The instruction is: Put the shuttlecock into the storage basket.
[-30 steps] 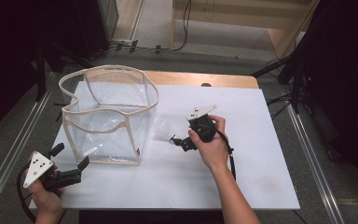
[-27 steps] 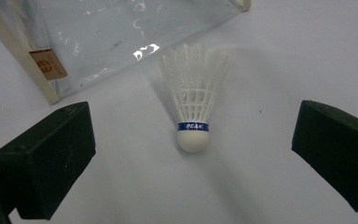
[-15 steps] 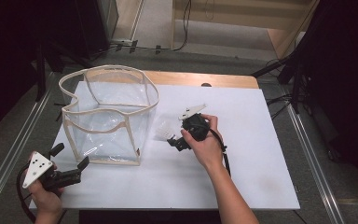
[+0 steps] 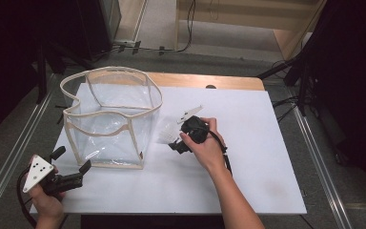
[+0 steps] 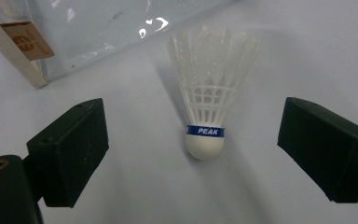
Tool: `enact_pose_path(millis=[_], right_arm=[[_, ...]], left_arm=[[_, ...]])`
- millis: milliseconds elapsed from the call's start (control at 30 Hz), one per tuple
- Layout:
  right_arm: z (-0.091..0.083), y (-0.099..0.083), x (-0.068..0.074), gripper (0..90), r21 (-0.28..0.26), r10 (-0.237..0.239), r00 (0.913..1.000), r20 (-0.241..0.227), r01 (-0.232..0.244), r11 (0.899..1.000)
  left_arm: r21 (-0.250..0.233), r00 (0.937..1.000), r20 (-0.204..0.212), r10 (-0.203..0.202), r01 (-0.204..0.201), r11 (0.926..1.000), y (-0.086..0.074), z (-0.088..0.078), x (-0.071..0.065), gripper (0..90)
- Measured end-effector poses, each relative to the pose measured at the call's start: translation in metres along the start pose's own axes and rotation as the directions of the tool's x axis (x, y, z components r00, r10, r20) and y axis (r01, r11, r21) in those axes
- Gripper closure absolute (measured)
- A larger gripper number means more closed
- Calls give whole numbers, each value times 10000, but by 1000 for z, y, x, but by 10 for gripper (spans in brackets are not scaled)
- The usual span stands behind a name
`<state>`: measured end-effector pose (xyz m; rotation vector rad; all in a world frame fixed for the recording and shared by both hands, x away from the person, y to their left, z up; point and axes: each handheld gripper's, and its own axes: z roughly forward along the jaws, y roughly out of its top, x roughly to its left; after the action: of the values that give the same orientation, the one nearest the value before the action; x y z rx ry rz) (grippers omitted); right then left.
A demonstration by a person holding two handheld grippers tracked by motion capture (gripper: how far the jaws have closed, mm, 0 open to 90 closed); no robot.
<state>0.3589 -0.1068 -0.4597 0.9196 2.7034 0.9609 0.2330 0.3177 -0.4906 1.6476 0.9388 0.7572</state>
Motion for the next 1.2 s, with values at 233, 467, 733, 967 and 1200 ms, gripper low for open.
enact_pose_path(millis=[233, 467, 733, 967, 1200], right_arm=[[8, 0, -1, 144, 377, -35, 10000, -35, 36, 9993], [16, 0, -1, 228, 662, 102, 9998, 141, -111, 9977], [25, -2, -3, 362, 1203, 343, 9975, 623, -416, 9919], [31, -2, -3, 442, 1434, 444, 9944, 962, -580, 9880], [35, -4, -4, 519, 1546, 519, 9922, 1137, -693, 9855]], left_arm=[[9, 10000, -5, -25, 25, 10000, 0, 0, 0, 18], [1, 10000, -13, -34, 34, 10000, 0, 0, 0, 18], [16, 10000, -2, -28, 28, 10000, 0, 0, 0, 18], [16, 10000, -25, -21, 21, 10000, 0, 0, 0, 18], [-8, 10000, -46, -39, 39, 10000, 0, 0, 1, 18]])
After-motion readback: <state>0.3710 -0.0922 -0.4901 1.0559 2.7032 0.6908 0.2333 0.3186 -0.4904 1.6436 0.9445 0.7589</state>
